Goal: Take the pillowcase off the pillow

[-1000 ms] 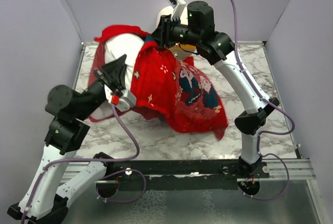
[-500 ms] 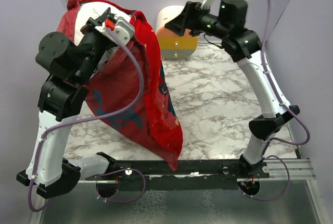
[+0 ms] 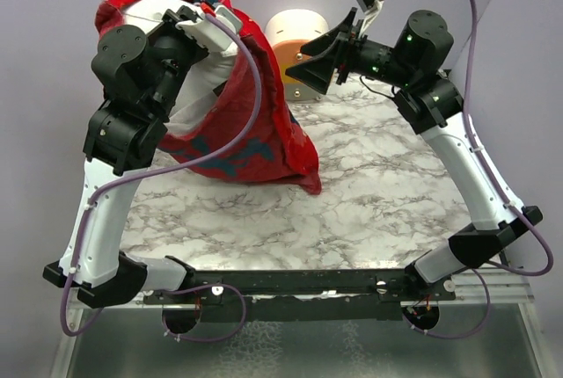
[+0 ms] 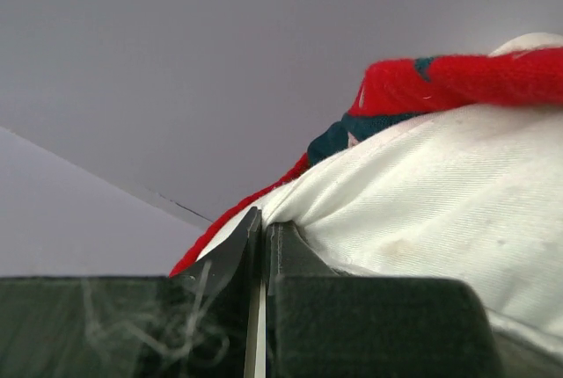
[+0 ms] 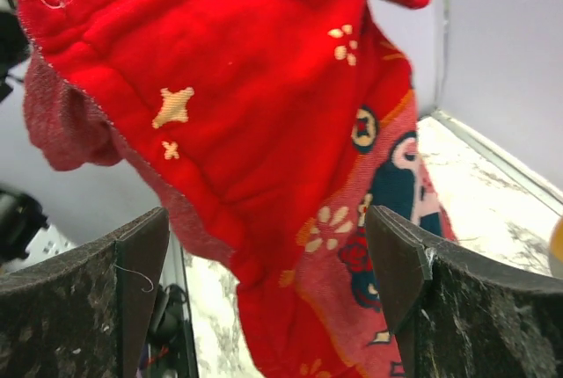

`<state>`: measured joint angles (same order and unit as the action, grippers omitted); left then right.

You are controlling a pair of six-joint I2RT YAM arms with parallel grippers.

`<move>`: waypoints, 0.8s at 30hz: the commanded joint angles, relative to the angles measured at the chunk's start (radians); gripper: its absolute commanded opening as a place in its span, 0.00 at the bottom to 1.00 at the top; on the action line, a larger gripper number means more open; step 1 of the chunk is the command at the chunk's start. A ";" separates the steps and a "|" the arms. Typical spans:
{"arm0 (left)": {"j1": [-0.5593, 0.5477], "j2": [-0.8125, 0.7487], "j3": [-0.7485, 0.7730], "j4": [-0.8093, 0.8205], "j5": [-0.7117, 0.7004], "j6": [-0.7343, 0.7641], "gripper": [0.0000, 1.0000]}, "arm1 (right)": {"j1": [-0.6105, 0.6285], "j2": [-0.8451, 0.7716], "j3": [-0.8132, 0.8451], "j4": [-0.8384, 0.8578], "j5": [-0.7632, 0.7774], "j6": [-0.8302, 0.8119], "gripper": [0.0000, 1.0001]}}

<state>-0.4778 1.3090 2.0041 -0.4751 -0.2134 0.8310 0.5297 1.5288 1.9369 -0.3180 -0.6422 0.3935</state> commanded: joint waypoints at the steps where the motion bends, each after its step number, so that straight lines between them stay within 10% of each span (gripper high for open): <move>1: 0.004 -0.004 0.098 -0.050 0.108 -0.108 0.00 | 0.015 -0.039 -0.075 0.174 -0.184 -0.052 0.90; 10: 0.004 0.105 0.203 -0.182 0.181 -0.270 0.00 | 0.105 -0.070 -0.111 0.262 -0.115 -0.145 0.77; 20: 0.002 0.090 0.177 -0.166 0.171 -0.254 0.00 | 0.108 -0.116 -0.168 0.226 0.105 -0.184 0.03; 24: 0.002 0.070 0.151 -0.153 0.169 -0.247 0.00 | 0.108 -0.134 -0.208 0.208 0.192 -0.185 0.01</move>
<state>-0.4778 1.4155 2.1670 -0.6811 -0.0624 0.5907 0.6380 1.4345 1.7592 -0.1047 -0.5888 0.2283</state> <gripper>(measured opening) 0.029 0.016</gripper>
